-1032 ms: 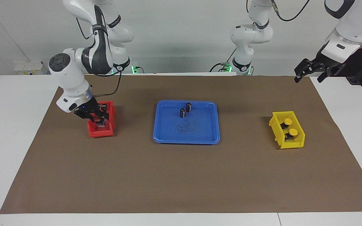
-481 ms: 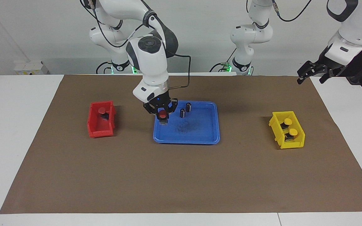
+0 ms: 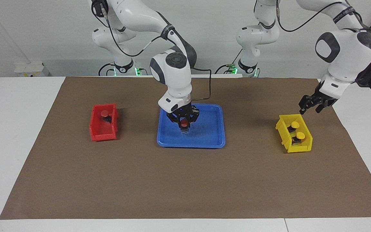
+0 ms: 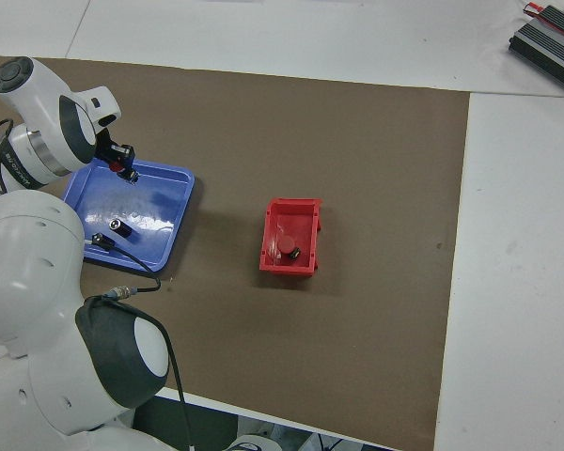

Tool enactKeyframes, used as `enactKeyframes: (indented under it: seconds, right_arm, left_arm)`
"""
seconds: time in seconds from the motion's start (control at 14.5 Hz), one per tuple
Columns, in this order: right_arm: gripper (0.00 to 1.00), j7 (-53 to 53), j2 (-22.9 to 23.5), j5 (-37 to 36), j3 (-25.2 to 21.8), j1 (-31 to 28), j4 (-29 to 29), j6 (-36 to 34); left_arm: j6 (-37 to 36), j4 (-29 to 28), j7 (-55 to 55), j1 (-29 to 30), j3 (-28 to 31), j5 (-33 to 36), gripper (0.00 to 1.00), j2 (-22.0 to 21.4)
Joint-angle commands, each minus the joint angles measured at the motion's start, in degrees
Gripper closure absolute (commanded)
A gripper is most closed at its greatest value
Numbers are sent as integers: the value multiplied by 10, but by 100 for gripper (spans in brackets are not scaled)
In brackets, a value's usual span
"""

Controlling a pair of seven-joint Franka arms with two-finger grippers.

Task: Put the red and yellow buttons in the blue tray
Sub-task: 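Place the red button in the tray while the left gripper reaches the yellow crate, then grasp a yellow button with the left gripper while the right gripper withdraws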

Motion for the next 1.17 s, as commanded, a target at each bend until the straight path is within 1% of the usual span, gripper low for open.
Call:
enactKeyframes:
  seconds: [0.0,0.14,0.34,0.41,0.48,0.55,0.69,0.76,0.83,0.89,0.96,1.03,1.1]
  right_arm:
    - [70,14,4,-8,-2,8,-26,38]
    - [69,13,7,-20,-1,8,-42,61]
    - [54,13,5,-21,-2,7,-53,61]
    - [32,13,5,-21,-2,7,-53,61]
    - [20,13,6,-21,-2,6,-47,57]
    - [14,9,5,-22,-4,6,-32,47]
    - [10,5,7,-42,-4,-8,46,-37]
    - [9,-12,2,-46,-4,-28,66,-65]
    - [9,-67,-24,-42,-4,-67,62,-89]
    - [9,-133,-54,-36,-4,-101,42,-118]
    - [9,-185,-87,-31,-4,-134,13,-140]
    - [9,-228,-128,-24,-4,-174,-33,-147]
    - [9,-275,-171,-5,-4,-212,-93,-139]
  left_arm:
    - [58,1,6,2,-1,12,28,47]
    - [86,1,17,5,-1,12,28,68]
    - [123,-2,20,6,-1,12,28,94]
    - [128,-5,20,6,-1,12,28,97]
    - [131,-8,20,6,-1,12,28,98]
    - [133,-11,20,6,-1,12,28,98]
    - [148,-23,20,7,-1,12,28,99]
    - [152,-29,20,7,-1,12,31,98]
    - [152,-34,18,7,-1,12,39,97]
    - [152,-41,13,6,-1,12,52,94]
    - [150,-42,13,6,-1,12,76,94]
    - [148,-39,13,7,-1,12,98,94]
    - [141,-30,13,7,-1,11,99,97]
